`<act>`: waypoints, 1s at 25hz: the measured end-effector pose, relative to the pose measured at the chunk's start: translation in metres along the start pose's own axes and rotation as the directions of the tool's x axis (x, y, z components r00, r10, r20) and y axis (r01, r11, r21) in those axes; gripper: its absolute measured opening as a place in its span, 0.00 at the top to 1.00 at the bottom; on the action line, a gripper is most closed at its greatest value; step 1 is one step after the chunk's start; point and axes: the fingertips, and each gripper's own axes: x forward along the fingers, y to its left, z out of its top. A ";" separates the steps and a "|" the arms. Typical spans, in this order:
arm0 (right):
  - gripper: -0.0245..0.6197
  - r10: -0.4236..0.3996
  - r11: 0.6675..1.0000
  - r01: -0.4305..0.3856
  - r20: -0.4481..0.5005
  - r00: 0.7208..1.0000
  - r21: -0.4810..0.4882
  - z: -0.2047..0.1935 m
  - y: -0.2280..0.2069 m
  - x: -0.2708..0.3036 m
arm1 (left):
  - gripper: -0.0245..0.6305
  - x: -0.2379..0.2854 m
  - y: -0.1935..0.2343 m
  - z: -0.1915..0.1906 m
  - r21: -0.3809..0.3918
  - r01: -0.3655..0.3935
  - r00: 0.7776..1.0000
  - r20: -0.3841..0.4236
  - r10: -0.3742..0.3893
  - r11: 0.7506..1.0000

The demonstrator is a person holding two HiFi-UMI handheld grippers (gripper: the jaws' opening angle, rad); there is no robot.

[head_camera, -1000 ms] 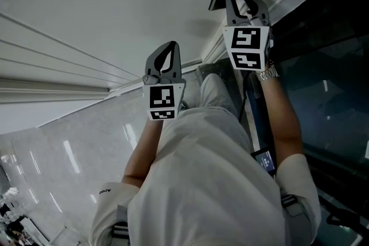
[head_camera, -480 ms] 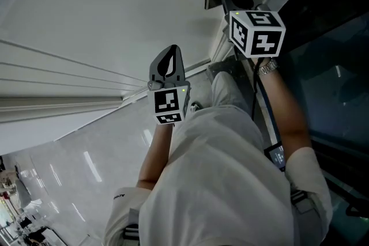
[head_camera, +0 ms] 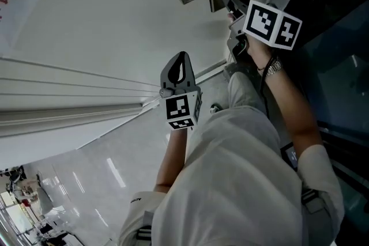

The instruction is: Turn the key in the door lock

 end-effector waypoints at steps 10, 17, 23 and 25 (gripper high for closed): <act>0.95 0.138 0.838 -0.142 0.047 0.989 0.526 0.000 0.000 0.001 | 0.95 0.000 -0.007 0.000 0.006 0.020 1.000 0.000 -0.020 1.000; 0.72 0.084 0.995 -0.081 -0.052 0.995 0.064 -0.003 0.006 0.000 | 0.95 -0.005 -0.005 -0.002 0.008 0.012 1.000 -0.005 -0.012 1.000; 0.69 -0.161 0.621 0.149 0.061 0.985 -0.769 0.000 0.017 -0.009 | 0.95 -0.006 -0.002 -0.003 0.001 0.003 1.000 -0.003 -0.003 1.000; 0.69 -0.193 0.450 0.160 0.080 0.978 -0.878 -0.003 0.018 -0.007 | 0.95 -0.006 -0.004 -0.003 0.003 0.008 1.000 -0.003 -0.008 1.000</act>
